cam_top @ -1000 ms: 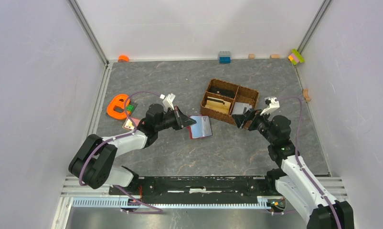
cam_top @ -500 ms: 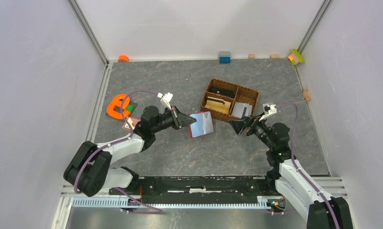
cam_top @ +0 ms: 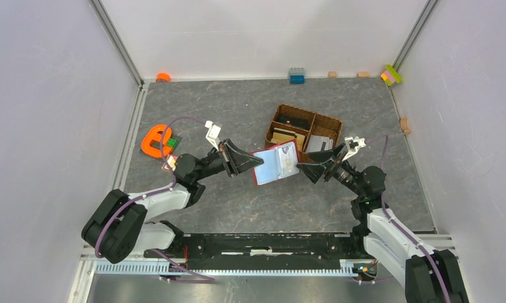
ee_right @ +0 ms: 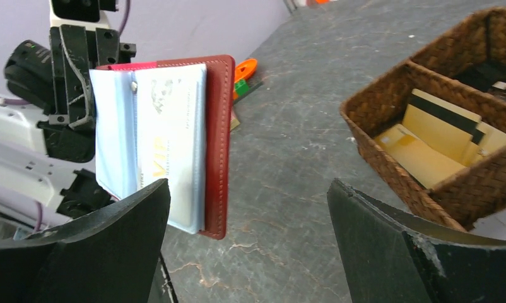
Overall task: Take the credit cards out of the card holder
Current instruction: Remove the credit card from the card holder.
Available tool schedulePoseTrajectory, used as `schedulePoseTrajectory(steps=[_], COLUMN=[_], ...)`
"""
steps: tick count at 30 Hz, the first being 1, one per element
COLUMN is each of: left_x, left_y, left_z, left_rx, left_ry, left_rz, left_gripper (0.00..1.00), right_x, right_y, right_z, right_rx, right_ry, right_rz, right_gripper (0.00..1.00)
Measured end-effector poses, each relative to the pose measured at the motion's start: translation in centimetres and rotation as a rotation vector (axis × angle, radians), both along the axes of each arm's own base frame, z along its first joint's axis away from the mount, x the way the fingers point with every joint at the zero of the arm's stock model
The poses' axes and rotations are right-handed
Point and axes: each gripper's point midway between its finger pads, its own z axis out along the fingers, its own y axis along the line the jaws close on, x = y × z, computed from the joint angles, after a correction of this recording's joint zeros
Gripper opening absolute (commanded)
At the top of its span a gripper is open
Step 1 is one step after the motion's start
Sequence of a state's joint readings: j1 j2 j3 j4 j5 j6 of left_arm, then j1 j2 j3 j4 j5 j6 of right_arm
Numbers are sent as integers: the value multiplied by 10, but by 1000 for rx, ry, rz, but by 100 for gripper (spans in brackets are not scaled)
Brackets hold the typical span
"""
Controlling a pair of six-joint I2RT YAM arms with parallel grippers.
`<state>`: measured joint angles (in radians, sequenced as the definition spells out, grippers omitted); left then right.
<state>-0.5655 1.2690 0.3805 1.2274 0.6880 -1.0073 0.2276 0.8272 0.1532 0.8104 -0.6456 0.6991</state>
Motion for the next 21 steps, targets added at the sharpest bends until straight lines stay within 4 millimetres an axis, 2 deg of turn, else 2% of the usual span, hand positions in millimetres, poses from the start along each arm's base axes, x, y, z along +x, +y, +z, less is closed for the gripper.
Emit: schedulePoseTrajectory(steps=[4, 7, 15, 21], left_x=[-18, -28, -34, -36], left_y=[-4, -8, -7, -4], left_z=[13, 16, 22, 29], left_rx=[-38, -42, -52, -63], left_ry=[-62, -79, -98, -121], left_rz=[-64, -100, -112, -104], left_gripper=[2, 2, 2, 2], right_x=[-9, -17, -37, -48], right_y=[4, 8, 18, 23], right_z=[9, 19, 38, 46], right_rx=[37, 64, 115, 138], right_ry=[-31, -64, -134, -157], right_rz=[47, 82, 184, 238], right_gripper=[98, 96, 73, 50])
